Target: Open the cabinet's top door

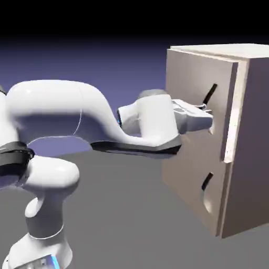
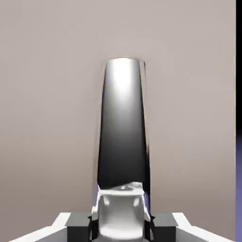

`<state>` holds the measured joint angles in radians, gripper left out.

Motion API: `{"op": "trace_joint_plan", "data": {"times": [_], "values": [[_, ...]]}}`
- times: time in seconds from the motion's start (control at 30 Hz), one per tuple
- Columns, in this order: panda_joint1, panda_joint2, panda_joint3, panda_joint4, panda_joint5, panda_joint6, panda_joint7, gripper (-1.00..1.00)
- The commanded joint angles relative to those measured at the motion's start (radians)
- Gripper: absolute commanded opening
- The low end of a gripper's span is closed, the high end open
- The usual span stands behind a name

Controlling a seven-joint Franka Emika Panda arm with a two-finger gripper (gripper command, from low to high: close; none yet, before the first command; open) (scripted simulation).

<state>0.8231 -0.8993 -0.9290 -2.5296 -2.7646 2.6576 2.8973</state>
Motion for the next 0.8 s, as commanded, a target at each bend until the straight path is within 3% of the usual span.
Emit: {"op": "trace_joint_plan", "data": {"times": [0.0,0.4,0.77], "values": [[-0.036,0.000,0.034,-0.026,0.026,-0.016,0.000,-1.00],[-0.428,-0.050,0.467,-0.259,0.351,-0.128,-0.003,-1.00],[-0.752,-0.143,0.866,-0.362,0.666,-0.078,0.000,-1.00]]}}
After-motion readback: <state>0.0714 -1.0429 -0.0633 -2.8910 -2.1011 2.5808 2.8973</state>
